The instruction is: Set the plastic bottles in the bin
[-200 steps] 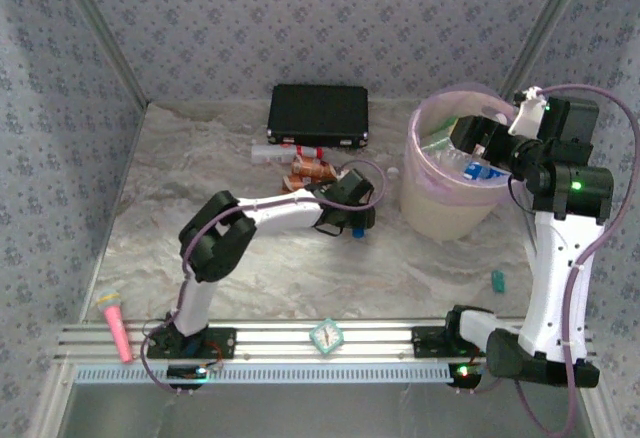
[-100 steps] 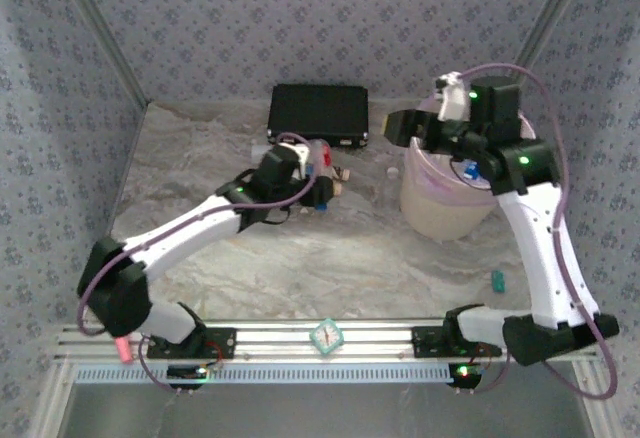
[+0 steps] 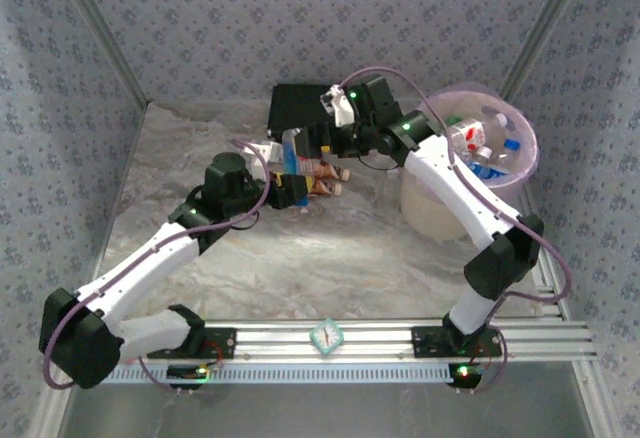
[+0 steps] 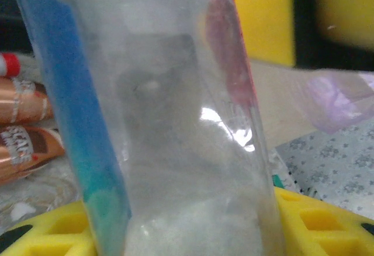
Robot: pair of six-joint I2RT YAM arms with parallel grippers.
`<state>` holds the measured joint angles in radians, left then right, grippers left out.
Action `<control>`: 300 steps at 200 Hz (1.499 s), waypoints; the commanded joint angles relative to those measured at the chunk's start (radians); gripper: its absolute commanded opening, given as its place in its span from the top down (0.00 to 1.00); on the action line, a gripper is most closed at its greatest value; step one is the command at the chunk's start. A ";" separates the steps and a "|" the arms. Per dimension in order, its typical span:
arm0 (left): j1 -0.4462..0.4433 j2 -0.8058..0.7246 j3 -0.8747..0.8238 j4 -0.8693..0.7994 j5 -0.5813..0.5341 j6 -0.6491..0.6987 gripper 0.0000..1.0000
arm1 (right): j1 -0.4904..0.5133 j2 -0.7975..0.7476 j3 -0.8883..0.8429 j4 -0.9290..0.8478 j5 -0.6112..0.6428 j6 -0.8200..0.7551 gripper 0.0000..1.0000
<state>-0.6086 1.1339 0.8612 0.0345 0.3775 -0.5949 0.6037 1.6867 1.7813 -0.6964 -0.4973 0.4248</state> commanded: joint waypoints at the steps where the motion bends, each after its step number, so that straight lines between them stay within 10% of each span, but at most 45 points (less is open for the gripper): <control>1: -0.001 0.018 0.015 0.132 0.067 -0.014 0.53 | 0.010 0.009 0.032 0.038 -0.035 0.034 0.09; 103: -0.008 0.026 0.040 0.162 0.060 -0.026 0.46 | 0.005 0.047 0.022 0.084 -0.042 0.069 0.37; 164: -0.009 -0.014 0.064 0.069 0.071 -0.001 0.00 | -0.026 0.026 0.105 0.073 0.024 0.038 0.42; 300: 0.027 -0.020 0.114 -0.075 0.001 0.067 0.00 | -0.622 -0.374 -0.080 0.025 0.406 0.236 0.50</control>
<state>-0.5896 1.0966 0.9199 -0.0364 0.3668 -0.5426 0.0139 1.2831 1.7466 -0.6399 -0.2081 0.5781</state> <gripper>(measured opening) 0.997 0.511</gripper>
